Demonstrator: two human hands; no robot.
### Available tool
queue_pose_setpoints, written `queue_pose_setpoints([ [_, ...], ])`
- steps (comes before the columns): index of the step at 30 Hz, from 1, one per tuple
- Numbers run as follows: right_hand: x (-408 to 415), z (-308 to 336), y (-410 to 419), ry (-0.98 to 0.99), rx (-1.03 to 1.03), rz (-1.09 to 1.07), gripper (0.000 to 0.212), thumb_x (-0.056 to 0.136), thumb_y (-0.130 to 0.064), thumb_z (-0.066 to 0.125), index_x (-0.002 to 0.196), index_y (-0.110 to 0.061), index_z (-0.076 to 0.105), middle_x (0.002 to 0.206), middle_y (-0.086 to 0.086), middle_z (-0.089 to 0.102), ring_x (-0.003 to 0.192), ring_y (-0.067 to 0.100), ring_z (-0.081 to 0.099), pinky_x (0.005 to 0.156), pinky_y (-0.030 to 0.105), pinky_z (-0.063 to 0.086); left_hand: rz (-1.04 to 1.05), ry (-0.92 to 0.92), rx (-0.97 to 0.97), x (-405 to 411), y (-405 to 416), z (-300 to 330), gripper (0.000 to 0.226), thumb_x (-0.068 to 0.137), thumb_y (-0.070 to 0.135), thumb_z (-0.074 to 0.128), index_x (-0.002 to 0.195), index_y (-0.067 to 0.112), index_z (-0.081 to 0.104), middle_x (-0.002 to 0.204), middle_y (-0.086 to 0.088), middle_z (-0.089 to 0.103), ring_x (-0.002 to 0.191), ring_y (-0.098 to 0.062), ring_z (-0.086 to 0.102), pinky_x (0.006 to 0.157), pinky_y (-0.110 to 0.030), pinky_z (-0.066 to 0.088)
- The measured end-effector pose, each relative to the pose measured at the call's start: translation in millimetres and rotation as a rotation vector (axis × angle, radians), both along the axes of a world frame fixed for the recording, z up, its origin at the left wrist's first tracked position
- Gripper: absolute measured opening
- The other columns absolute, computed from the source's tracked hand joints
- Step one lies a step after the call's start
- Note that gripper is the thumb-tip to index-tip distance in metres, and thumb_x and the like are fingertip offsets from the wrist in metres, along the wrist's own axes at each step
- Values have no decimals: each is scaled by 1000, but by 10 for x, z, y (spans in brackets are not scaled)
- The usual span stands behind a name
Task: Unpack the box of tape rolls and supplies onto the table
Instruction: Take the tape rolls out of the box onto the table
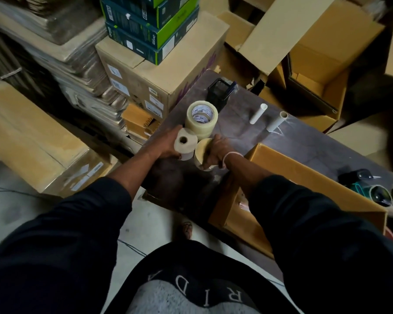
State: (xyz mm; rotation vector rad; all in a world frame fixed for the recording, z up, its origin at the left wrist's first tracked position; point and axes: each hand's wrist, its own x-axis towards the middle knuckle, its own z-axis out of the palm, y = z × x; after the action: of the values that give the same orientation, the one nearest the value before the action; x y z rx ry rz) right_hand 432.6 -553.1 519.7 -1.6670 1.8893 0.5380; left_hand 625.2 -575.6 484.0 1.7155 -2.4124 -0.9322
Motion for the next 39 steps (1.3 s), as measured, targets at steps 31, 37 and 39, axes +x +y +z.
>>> queue_pose_setpoints([
  [31, -2508, 490, 2337, -107, 168, -269, 45, 75, -13, 80, 119, -9, 68, 112, 10, 71, 83, 19, 62, 73, 30, 52, -694, 160, 171, -2590, 1219, 847, 24, 85, 8, 56, 107, 13, 64, 100, -1, 70, 90, -21, 67, 82, -37, 56],
  [37, -2420, 166, 2684, -48, 262, -114, 49, 90, -18, 65, 137, -14, 53, 134, 13, 59, 120, 32, 60, 90, 35, 49, -961, -366, 126, -2756, 1427, 660, 35, 100, 19, 57, 133, 10, 50, 144, -10, 55, 119, -29, 58, 86, -27, 53],
  [39, -2456, 156, 2684, -45, 347, -166, 45, 99, -19, 57, 142, -11, 48, 143, 15, 52, 129, 32, 52, 103, 37, 42, -916, -325, 87, -2779, 1383, 503, 36, 93, 20, 66, 127, 12, 56, 129, -9, 63, 110, -29, 62, 91, -39, 55],
])
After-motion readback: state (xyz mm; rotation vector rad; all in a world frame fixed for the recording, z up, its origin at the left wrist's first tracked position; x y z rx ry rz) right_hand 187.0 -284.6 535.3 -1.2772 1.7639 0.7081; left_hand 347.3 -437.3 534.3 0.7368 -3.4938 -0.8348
